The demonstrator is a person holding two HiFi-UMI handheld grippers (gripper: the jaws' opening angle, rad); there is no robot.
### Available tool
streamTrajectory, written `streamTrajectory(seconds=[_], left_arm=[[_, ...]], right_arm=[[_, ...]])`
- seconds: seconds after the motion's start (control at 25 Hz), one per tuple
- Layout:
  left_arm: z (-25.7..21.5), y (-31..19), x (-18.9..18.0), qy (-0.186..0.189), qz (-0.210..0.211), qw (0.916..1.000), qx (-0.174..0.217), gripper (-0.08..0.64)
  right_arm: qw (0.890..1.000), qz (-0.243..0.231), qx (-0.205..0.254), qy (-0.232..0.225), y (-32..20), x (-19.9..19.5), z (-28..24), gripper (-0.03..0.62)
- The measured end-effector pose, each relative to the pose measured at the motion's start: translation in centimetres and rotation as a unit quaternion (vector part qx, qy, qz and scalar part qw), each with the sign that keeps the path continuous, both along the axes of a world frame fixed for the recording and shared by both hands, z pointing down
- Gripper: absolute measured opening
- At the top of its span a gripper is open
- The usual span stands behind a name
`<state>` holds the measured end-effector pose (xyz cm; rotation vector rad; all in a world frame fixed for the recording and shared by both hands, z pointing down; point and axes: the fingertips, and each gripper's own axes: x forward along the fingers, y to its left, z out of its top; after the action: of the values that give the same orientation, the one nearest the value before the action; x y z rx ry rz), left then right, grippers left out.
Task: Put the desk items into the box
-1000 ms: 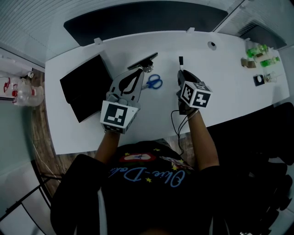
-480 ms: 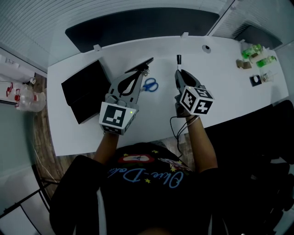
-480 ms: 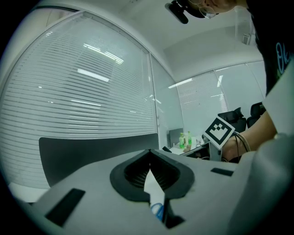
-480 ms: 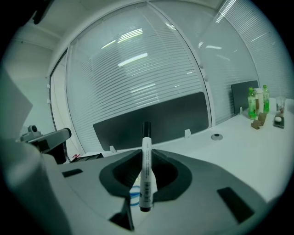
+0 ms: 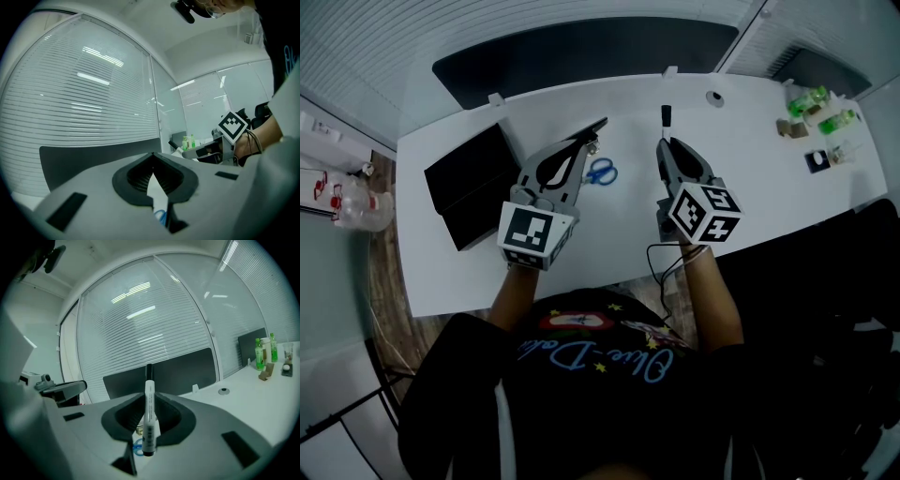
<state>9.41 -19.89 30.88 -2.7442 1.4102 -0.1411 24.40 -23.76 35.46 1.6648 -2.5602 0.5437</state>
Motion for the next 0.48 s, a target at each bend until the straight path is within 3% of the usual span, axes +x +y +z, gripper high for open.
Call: streamTrajectory(seconds=[0.32,0.48], left_arm=[[-0.3,0.3,0.4,-0.006,0.002,1.0,-0.001,0.006],[-0.7,0.2,0.3,0.011,-0.003,0.9999,0.001,0.006]], right_arm=[[0.999,-0.009,0.025,-0.019,1.1,0.0,-1.8,0.072],[0.999,-0.011,0.029,-0.024,1.3,0.1,-2.2,0.072]])
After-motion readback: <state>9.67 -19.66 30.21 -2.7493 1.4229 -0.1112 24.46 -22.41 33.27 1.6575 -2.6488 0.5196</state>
